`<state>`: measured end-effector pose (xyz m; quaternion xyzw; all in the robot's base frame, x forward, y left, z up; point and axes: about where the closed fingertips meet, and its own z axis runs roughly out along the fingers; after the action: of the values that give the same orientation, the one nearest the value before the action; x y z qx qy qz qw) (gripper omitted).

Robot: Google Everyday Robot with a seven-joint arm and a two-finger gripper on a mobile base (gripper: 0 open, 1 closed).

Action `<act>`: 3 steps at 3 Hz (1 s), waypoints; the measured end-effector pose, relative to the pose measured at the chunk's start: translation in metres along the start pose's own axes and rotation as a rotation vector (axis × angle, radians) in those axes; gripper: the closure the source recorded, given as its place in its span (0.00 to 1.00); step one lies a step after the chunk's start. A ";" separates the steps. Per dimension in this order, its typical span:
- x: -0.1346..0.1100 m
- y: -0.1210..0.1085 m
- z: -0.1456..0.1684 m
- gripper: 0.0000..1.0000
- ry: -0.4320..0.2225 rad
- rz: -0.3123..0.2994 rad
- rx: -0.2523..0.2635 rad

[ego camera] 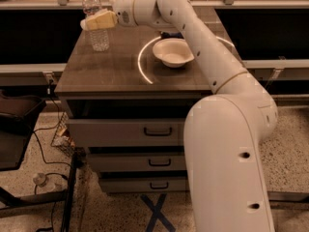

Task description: Pick water bottle

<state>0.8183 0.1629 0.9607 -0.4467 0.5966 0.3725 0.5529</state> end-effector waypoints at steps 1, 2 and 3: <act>0.003 0.001 0.022 0.03 -0.007 0.001 -0.024; 0.006 0.001 0.033 0.25 -0.030 0.010 -0.037; 0.007 0.003 0.035 0.49 -0.030 0.011 -0.041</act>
Offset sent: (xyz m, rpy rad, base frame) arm 0.0188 0.0337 -0.0120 0.0633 0.0039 0.0446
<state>0.8275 0.1962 0.9499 -0.4490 0.5830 0.3945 0.5503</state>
